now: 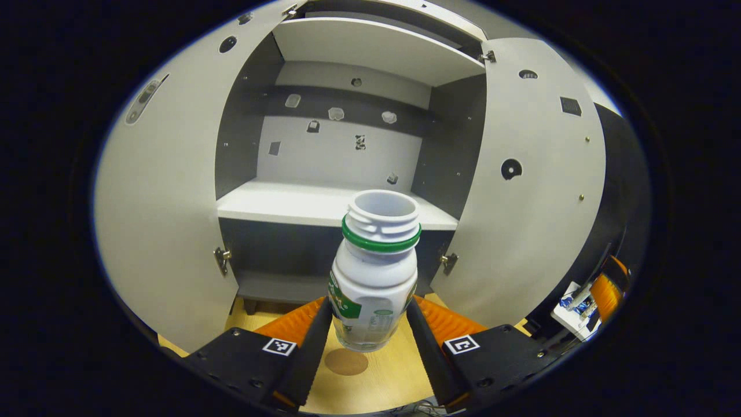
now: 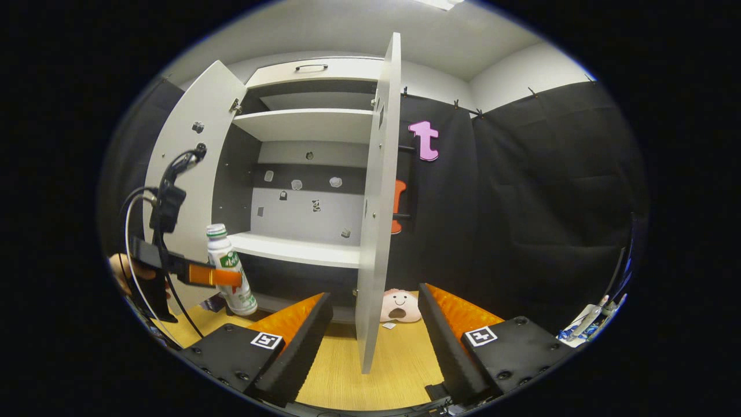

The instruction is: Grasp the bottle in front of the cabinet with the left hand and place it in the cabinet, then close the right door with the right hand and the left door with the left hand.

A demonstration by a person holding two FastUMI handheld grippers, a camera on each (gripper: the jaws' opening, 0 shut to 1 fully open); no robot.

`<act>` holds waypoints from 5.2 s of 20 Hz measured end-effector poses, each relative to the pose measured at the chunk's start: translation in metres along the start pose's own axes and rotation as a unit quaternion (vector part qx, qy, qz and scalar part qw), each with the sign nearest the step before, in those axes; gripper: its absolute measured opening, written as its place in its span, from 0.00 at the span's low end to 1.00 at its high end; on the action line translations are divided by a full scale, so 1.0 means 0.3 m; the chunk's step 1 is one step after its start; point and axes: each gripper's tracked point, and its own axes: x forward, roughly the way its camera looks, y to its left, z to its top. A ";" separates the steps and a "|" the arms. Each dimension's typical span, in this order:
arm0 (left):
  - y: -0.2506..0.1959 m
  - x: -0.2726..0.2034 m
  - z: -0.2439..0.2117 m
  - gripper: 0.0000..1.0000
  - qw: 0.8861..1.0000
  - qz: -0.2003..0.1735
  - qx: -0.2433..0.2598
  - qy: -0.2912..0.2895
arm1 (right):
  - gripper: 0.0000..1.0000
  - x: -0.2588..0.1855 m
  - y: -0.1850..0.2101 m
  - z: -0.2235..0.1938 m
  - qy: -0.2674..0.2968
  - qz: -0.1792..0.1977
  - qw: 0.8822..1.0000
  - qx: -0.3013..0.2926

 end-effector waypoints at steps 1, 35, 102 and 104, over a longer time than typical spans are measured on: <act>0.004 0.001 0.044 0.78 1.000 0.000 0.006 -0.007 | 0.94 -0.003 -0.001 0.001 -0.001 0.000 1.000 0.002; 0.141 0.569 0.436 0.81 0.998 0.027 0.045 0.033 | 0.98 -0.012 -0.220 0.002 -0.006 -0.087 0.996 0.024; 0.525 -0.762 0.624 0.92 0.966 0.150 0.004 -0.212 | 0.93 0.421 0.224 0.037 0.004 0.041 0.999 -0.011; 0.537 -0.759 0.612 0.94 0.965 0.157 0.003 -0.208 | 0.86 0.461 0.291 0.046 0.000 0.058 0.998 -0.011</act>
